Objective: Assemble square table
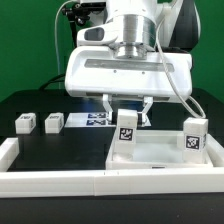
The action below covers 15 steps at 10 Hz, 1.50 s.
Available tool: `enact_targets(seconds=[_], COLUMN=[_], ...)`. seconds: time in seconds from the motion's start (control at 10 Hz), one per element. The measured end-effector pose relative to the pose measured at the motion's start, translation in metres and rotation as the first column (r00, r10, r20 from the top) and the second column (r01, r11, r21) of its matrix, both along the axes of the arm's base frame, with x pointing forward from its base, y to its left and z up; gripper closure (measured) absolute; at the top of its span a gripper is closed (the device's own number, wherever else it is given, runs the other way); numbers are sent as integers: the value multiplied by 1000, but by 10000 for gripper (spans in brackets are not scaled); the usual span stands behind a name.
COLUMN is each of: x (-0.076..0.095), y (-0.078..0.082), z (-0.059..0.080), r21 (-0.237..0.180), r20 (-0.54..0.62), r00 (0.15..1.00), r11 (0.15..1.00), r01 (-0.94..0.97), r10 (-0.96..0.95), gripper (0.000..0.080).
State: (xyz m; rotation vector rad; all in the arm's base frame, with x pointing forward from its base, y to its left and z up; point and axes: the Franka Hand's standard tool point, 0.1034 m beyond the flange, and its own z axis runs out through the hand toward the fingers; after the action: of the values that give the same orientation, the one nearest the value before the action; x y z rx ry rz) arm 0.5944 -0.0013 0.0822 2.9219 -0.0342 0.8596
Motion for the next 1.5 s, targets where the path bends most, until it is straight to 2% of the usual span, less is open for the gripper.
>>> enact_targets(seconds=[0.1, 0.2, 0.3, 0.4, 1.1, 1.5], x=[0, 0, 0, 0, 0, 1], y=[0, 0, 0, 0, 0, 1], z=[0, 0, 0, 0, 0, 17], r21=[0, 0, 0, 0, 2, 37], r20=[0, 0, 0, 0, -7, -79], r00=[1000, 1000, 1000, 1000, 1000, 997], r11=[1000, 1000, 1000, 1000, 1000, 999], r01=[0, 0, 0, 0, 0, 8], r10=[0, 0, 0, 0, 0, -5], gripper=[360, 360, 196, 164, 150, 150])
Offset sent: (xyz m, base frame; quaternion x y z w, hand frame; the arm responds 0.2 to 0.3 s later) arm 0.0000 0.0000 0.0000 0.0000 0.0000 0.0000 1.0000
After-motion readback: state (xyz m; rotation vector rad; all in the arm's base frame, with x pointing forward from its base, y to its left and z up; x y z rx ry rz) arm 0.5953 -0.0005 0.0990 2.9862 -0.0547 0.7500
